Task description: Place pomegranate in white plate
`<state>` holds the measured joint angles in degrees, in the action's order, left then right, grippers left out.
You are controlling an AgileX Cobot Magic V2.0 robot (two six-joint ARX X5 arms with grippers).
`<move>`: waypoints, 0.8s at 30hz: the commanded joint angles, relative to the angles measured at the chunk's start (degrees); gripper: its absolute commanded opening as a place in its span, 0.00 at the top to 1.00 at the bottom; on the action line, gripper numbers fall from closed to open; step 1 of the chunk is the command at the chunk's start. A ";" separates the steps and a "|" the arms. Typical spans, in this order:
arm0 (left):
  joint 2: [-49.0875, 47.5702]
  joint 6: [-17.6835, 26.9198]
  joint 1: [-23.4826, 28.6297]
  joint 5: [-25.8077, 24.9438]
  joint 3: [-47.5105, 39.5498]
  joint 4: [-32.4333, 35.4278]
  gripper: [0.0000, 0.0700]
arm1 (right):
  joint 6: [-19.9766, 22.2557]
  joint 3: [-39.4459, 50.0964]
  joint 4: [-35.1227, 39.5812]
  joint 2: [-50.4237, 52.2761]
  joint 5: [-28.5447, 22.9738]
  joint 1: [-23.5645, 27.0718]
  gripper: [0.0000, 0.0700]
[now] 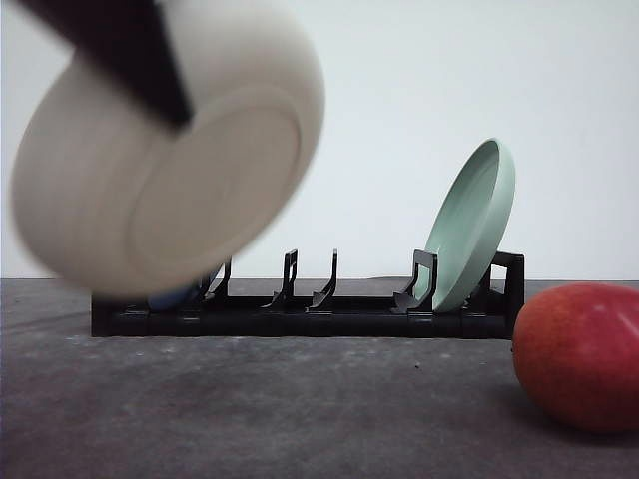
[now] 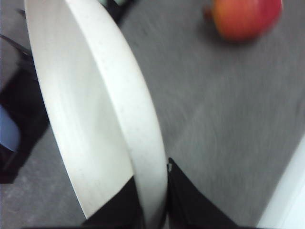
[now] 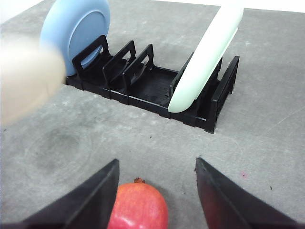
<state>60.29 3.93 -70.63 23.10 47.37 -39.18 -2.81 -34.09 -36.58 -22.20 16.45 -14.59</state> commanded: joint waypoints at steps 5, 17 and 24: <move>3.93 7.15 -3.65 5.16 -2.94 2.91 0.99 | -0.22 -0.85 0.72 -0.15 0.00 -0.22 0.54; 19.65 19.62 -4.39 8.88 -2.75 5.94 0.97 | -0.20 -0.85 0.72 -0.15 -0.04 -0.22 0.54; 24.50 19.60 -4.39 8.87 -2.35 7.45 0.71 | -0.21 -0.85 0.70 -0.15 -0.02 -0.22 0.54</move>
<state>83.93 23.10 -74.28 31.87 43.92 -32.05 -2.81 -34.09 -36.58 -22.20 16.45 -14.59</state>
